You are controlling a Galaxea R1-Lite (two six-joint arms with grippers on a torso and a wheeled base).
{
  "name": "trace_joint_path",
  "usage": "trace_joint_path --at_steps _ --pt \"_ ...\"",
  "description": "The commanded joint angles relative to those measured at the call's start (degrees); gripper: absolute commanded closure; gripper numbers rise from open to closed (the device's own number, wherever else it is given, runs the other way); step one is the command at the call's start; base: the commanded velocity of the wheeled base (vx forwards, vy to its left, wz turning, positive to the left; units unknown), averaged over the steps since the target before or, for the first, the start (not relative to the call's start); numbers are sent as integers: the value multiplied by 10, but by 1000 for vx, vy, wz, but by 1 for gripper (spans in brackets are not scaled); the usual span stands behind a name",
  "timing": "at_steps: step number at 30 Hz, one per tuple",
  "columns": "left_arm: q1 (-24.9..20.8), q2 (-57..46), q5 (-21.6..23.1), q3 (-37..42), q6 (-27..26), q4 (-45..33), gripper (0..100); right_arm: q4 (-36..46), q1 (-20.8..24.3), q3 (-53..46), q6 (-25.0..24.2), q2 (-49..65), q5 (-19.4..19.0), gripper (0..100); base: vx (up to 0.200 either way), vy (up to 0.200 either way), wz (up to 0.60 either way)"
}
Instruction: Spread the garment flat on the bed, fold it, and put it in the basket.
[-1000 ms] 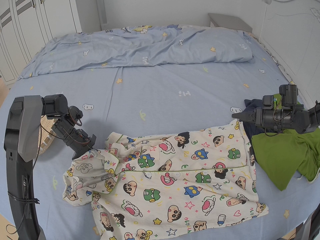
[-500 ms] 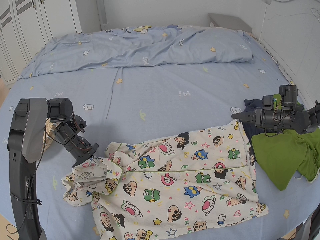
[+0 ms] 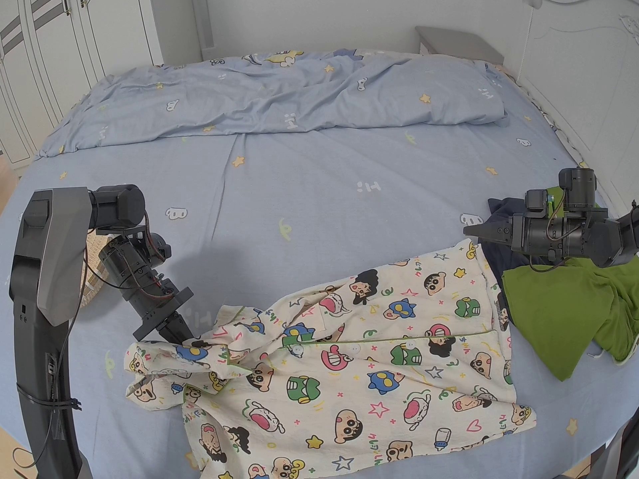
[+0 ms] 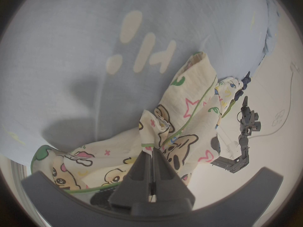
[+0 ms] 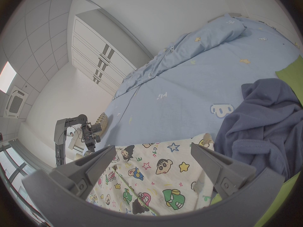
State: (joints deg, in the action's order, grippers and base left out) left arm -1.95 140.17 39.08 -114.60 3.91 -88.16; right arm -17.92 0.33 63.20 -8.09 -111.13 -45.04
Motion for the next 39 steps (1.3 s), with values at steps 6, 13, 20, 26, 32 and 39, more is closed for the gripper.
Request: trace_joint_path --at_steps 6,13,20,26,32,39 --pt "-7 0 -16 0 38 15 100 0 -2 0 0 6 -1 0 0 0 0" --pt "-31 1 -67 0 186 98 100 0 -2 -1 0 7 -1 0 0 0 0" --pt "-32 15 -99 0 180 138 100 0 -1 -1 0 6 -1 0 0 0 0" --pt "-40 15 -81 0 184 136 100 0 -1 -1 0 7 -1 0 0 0 0" --pt "-39 14 -77 0 196 146 100 0 -1 -1 -1 7 -2 0 0 0 0" --pt "-37 14 -81 0 207 157 100 0 0 -1 0 6 -2 0 0 0 0"
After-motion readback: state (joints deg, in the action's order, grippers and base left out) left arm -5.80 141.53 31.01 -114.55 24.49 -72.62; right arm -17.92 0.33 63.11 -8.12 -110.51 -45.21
